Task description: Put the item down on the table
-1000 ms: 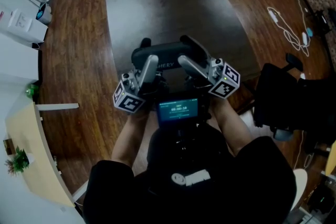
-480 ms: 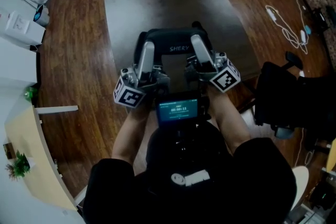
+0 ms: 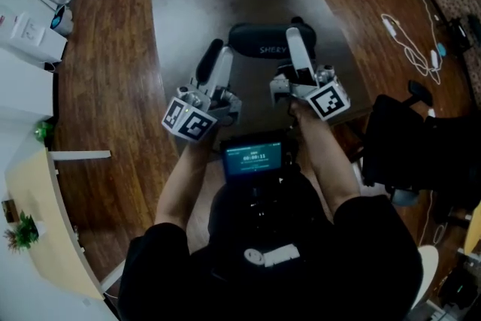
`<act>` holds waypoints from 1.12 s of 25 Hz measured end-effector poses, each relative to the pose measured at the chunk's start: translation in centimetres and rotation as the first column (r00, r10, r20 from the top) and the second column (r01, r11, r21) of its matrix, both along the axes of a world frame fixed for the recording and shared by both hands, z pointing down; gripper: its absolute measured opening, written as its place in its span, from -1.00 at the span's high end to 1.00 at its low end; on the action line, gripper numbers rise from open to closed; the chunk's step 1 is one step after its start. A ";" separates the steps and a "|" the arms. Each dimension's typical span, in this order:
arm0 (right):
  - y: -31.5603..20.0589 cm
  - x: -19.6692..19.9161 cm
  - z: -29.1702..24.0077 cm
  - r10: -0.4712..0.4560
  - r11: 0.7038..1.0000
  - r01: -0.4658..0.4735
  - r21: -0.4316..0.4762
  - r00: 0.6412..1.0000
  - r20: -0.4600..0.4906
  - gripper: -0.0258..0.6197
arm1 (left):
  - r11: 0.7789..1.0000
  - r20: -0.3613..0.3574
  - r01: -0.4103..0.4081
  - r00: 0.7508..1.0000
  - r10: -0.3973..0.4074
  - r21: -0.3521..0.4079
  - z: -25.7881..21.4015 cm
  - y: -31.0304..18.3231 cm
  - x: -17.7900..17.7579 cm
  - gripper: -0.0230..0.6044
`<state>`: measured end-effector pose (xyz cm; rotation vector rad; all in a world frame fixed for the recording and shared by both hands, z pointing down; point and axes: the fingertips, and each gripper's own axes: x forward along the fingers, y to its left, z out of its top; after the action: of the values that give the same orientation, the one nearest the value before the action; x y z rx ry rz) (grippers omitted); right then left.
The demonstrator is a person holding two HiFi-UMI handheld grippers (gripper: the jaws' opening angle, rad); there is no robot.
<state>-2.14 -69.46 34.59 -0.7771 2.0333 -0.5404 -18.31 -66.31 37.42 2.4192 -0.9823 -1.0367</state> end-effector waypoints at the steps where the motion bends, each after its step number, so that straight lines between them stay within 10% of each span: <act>1: 0.0 0.7 -0.7 0.005 0.999 -0.001 0.037 0.996 -0.084 -0.25 | 0.999 0.121 0.033 0.992 -0.033 0.002 0.8 0.1 -0.1 0.75; 4: 0.0 0.7 -0.6 -0.045 0.989 0.102 0.107 0.897 -0.439 -0.24 | 0.996 0.438 0.085 0.896 -0.081 0.010 3.5 0.7 -0.9 0.93; 8: 0.3 -3.3 5.1 -0.025 0.956 0.270 0.112 0.457 -0.889 -0.24 | 0.992 0.735 0.119 0.677 -0.045 -0.050 7.0 1.0 -2.1 0.93; 11: 0.5 -4.8 10.5 -0.025 0.929 0.366 0.053 0.205 -0.978 -0.24 | 0.987 0.802 0.152 0.595 -0.044 -0.058 8.6 1.3 -2.0 0.93; 14: 1.3 -6.3 16.4 -0.066 0.895 0.444 -0.039 0.045 -0.997 -0.24 | 0.981 0.830 0.180 0.557 -0.040 -0.074 9.6 2.2 -2.0 0.93; 18: 2.5 -8.7 25.5 0.014 0.816 0.550 -0.180 -0.330 -0.944 -0.25 | 0.971 0.844 0.220 0.534 -0.040 -0.093 10.5 3.1 -3.0 0.93; 21: 3.6 -9.6 30.1 0.068 0.749 0.585 -0.311 -0.535 -0.842 -0.25 | 0.963 0.848 0.249 0.528 -0.044 -0.105 10.7 3.7 -3.8 0.93; 28: 5.1 -9.4 36.9 0.016 0.645 0.484 -0.591 -0.782 -0.623 -0.25 | 0.948 0.845 0.293 0.532 -0.056 -0.122 11.2 4.6 -5.4 0.93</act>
<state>-11.51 -64.36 71.46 0.6067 4.3337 0.8476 -23.69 -61.70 48.63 2.5960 -1.5476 0.3436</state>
